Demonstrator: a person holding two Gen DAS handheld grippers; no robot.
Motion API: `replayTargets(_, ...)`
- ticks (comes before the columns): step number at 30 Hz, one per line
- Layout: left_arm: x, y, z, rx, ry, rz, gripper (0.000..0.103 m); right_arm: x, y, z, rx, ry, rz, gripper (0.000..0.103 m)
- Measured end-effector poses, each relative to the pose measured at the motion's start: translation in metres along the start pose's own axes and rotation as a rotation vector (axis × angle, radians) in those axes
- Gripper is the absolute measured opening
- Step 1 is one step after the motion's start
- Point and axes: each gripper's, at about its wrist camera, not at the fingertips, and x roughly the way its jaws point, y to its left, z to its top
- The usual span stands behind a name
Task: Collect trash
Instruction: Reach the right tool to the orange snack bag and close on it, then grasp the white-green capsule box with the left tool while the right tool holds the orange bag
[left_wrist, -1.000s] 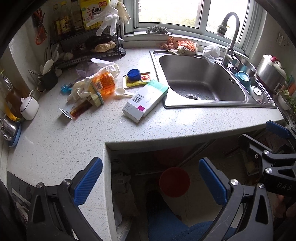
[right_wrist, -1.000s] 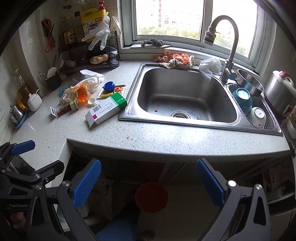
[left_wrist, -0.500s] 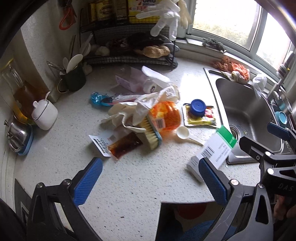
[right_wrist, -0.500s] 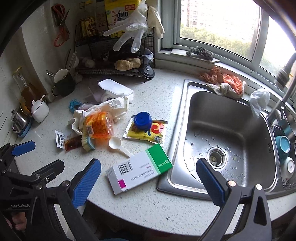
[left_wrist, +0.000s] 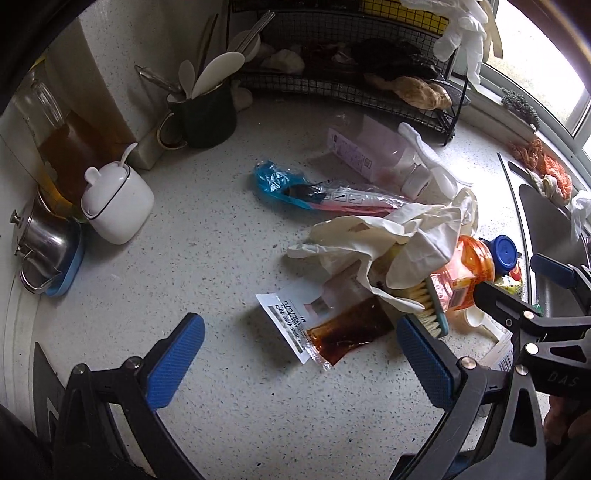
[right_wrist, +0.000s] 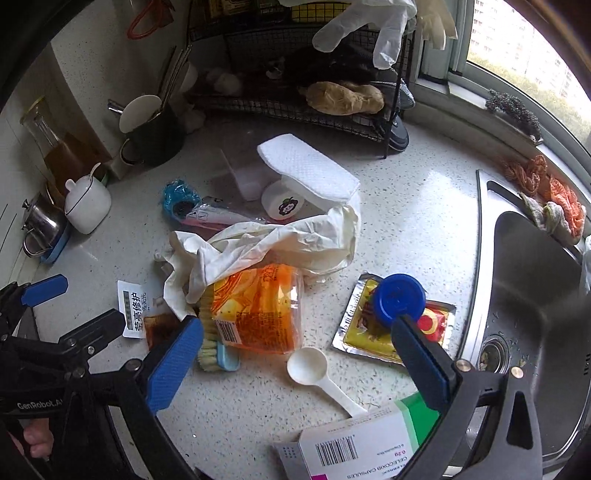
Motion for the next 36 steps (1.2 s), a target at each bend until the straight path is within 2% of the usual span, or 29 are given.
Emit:
replayTargets(4,0.012,0.004,0.001,-0.007,0.025,0.007,0.103,0.015,0.004,0.006,-0.013,0.02,0.003,0.102)
replayTargets(6,0.017,0.003,0.001,-0.005,0.036,0.011,0.103,0.022,0.008,0.007,-0.022,0.03,0.01,0.099)
replayTargets(9,0.018,-0.002,0.001,0.007,0.038,0.013,0.103,0.033,0.012,0.005,-0.035,0.057,0.022,0.077)
replayTargets(10,0.017,-0.004,0.001,0.013,0.037,0.015,0.103,0.034,0.012,0.004,-0.032,0.064,0.03,0.066)
replayTargets(12,0.015,-0.008,0.002,0.021,0.036,0.015,0.103,0.033,0.013,0.003,-0.032,0.055,0.034,0.058)
replayTargets(17,0.007,-0.02,0.006,0.051,0.02,-0.015,0.103,0.005,0.007,-0.007,-0.031,-0.006,0.023,0.057)
replayTargets(23,0.0,-0.047,0.017,0.132,-0.006,-0.091,0.103,-0.027,-0.018,-0.014,0.024,-0.071,-0.012,0.056)
replayTargets(29,0.011,-0.074,0.035,0.203,0.002,-0.144,0.103,-0.031,-0.044,-0.01,0.076,-0.093,-0.074,0.056)
replayTargets(32,0.022,-0.086,0.041,0.245,0.008,-0.13,0.103,-0.03,-0.054,-0.009,0.097,-0.095,-0.089,0.056)
replayTargets(36,0.039,-0.099,0.044,0.294,0.051,-0.149,0.084,-0.025,-0.06,-0.008,0.123,-0.085,-0.096,0.056)
